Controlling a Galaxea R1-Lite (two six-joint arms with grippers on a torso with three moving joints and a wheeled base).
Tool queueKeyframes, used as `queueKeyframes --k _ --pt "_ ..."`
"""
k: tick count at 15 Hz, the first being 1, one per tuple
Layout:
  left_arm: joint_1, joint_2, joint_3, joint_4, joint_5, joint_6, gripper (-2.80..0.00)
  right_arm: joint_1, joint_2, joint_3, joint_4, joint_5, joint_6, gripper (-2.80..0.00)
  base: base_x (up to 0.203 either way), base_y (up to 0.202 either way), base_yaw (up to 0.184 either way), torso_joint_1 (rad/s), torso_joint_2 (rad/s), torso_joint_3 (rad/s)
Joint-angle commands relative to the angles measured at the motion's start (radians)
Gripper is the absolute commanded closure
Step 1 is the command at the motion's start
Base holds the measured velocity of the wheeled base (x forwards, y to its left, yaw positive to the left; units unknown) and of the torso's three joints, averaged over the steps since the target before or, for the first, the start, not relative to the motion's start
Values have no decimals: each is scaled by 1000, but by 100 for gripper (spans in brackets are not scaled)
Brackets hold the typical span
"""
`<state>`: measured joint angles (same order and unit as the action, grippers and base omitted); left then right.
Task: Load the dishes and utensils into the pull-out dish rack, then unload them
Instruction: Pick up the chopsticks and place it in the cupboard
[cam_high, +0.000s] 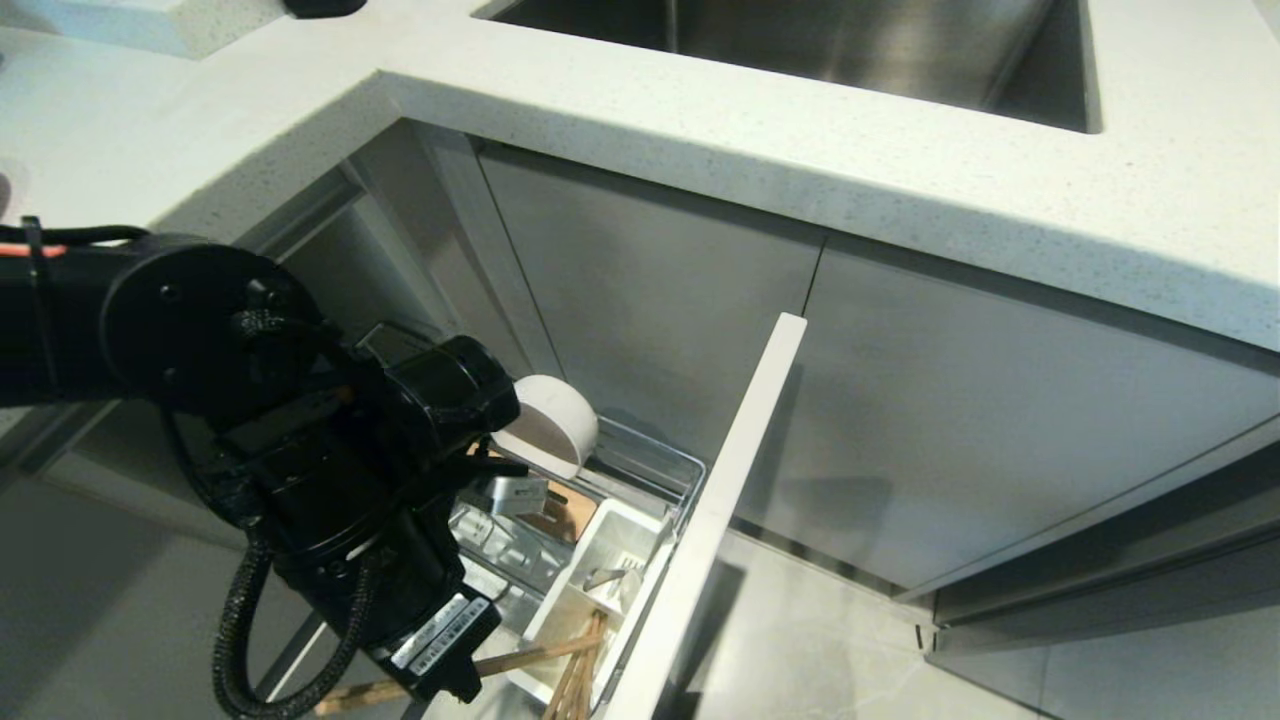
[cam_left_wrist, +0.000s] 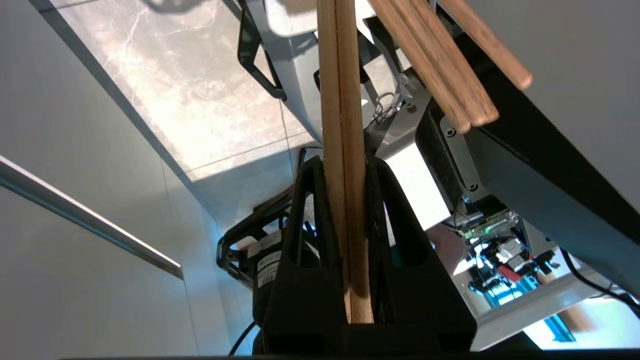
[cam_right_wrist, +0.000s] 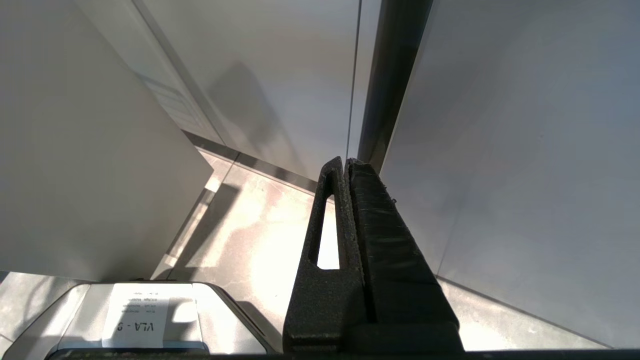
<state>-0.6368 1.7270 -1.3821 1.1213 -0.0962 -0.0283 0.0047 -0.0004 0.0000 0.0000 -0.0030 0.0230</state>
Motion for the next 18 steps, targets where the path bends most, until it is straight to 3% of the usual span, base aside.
queueKeyframes --k 1,9,18 --pt "0 36 -7 6 -1 -2 0 0 0 2 0 0 0 0 0 0 0 0 0 0" --pt "-8 115 -39 3 -7 -56 0 0 0 2 0 0 0 0 0 0 0 0 0 0" --pt "-11 166 -67 2 -36 -74 0 0 0 2 0 0 0 0 0 0 0 0 0 0"
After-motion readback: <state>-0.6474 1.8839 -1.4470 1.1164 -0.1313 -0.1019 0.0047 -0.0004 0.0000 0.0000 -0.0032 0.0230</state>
